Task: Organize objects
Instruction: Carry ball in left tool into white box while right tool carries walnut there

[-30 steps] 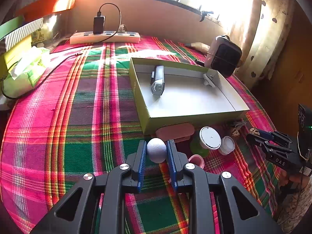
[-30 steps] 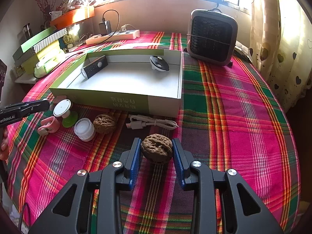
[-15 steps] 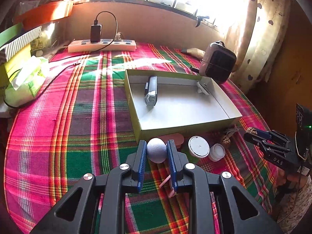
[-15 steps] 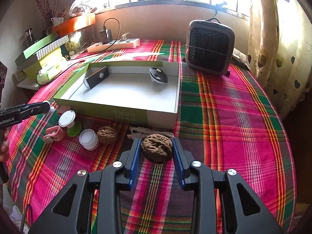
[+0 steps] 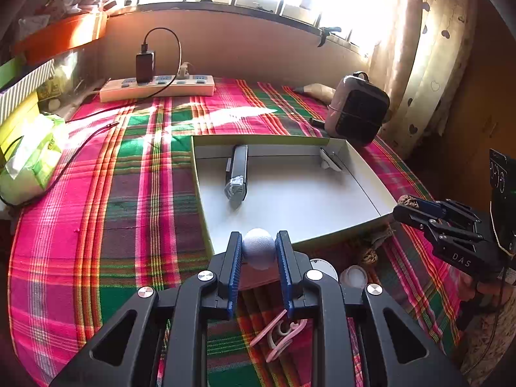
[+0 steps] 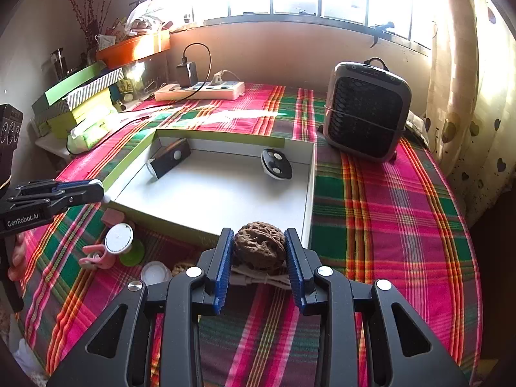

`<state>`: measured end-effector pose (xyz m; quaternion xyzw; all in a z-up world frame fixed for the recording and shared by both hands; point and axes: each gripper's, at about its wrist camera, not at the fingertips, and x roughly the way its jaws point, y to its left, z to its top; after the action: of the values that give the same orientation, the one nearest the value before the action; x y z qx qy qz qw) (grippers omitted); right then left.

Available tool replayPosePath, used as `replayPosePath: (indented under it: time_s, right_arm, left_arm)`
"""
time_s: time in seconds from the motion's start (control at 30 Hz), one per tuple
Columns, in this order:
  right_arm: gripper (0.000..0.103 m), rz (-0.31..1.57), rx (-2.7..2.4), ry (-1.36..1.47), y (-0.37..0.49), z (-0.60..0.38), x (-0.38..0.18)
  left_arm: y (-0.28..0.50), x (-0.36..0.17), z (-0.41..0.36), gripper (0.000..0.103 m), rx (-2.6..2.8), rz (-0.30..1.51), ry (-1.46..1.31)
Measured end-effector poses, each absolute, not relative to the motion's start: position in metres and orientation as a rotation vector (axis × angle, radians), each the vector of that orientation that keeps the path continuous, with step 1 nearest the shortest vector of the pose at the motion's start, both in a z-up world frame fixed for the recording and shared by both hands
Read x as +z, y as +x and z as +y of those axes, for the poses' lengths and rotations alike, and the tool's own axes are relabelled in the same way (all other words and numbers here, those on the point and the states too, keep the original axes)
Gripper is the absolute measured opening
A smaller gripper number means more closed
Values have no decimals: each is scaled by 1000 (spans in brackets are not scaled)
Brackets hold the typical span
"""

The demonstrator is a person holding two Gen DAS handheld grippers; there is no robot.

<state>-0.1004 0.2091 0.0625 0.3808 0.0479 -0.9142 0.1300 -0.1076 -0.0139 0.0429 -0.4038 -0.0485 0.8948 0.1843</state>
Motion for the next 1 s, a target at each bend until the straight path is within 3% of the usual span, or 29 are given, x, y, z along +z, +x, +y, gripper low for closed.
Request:
replayPosePath:
  time_s: [1.0]
  right_arm:
    - [33,276,-2544,1177,-200,166,46]
  left_arm:
    - [-161,28,6,20,2523,-103,-1198]
